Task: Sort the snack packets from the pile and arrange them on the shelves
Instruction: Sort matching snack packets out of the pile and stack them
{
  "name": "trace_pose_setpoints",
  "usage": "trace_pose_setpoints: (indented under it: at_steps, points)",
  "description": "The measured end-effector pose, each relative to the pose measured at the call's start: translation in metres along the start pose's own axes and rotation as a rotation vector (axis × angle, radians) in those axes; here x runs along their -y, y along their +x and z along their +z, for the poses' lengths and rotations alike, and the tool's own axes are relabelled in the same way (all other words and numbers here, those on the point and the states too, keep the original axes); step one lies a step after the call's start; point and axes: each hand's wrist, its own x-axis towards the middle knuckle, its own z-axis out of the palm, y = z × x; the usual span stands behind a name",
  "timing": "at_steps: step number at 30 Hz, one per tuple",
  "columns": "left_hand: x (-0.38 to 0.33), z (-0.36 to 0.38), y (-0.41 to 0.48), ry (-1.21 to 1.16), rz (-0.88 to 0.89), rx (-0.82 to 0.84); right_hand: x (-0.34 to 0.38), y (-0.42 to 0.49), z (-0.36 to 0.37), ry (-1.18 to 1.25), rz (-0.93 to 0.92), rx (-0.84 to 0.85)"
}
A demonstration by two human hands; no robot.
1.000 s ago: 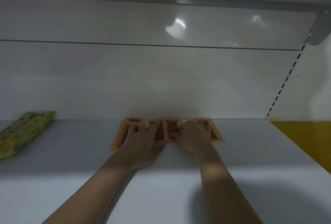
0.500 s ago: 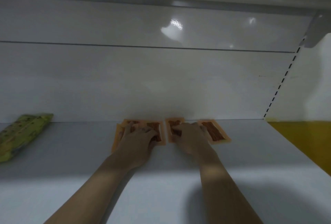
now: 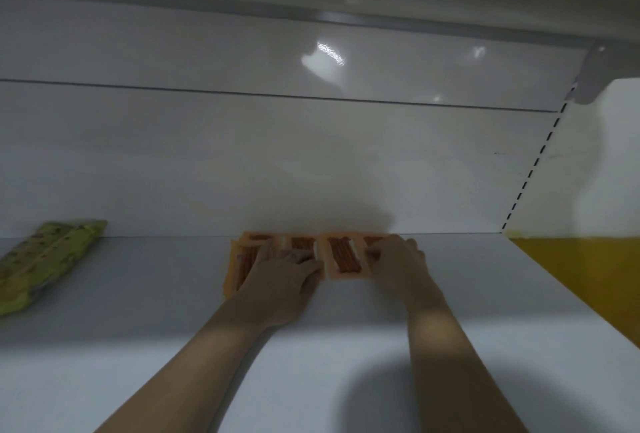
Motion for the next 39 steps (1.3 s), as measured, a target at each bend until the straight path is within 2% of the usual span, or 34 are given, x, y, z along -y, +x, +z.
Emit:
trace_pose_setpoints:
  at_steps: [6, 8, 10, 12, 15, 17, 19, 22, 28, 31, 34, 39]
  points:
    - [-0.003, -0.006, -0.002, 0.022, -0.018, 0.061, 0.005, -0.005, 0.006, 0.096, -0.062, -0.063]
    - [-0.001, -0.007, -0.003, 0.027, -0.02, 0.064, 0.008, -0.007, 0.0, 0.073, -0.021, -0.088]
    - [0.002, -0.015, -0.003, 0.054, -0.079, 0.057, 0.011, -0.006, -0.007, 0.034, 0.017, -0.171]
    - [0.009, -0.025, -0.006, 0.09, -0.225, 0.016, 0.021, -0.008, -0.008, 0.05, -0.016, -0.262]
    - [0.023, -0.034, -0.022, -0.001, -0.535, -0.066, 0.053, -0.018, 0.004, 0.076, -0.177, -0.221]
    - [0.026, -0.033, -0.031, -0.055, -0.634, 0.028, 0.075, -0.025, 0.02, 0.021, -0.32, -0.176]
    - [0.028, -0.03, -0.032, -0.079, -0.651, 0.073, 0.09, -0.03, 0.033, -0.01, -0.404, -0.124]
    - [0.034, -0.031, -0.031, -0.23, -0.689, 0.012, 0.096, -0.035, 0.04, 0.018, -0.468, -0.077]
    - [0.056, -0.033, -0.036, -0.534, -0.785, -0.086, 0.093, -0.036, 0.041, 0.001, -0.464, -0.055]
    - [0.065, -0.035, -0.036, -0.563, -0.818, -0.15, 0.096, -0.037, 0.043, 0.004, -0.48, -0.049]
    - [0.073, -0.039, -0.04, -0.507, -0.844, -0.14, 0.099, -0.036, 0.046, -0.043, -0.52, -0.058]
    - [0.101, -0.046, -0.059, -0.523, -0.973, -0.203, 0.096, -0.036, 0.05, -0.067, -0.568, -0.036]
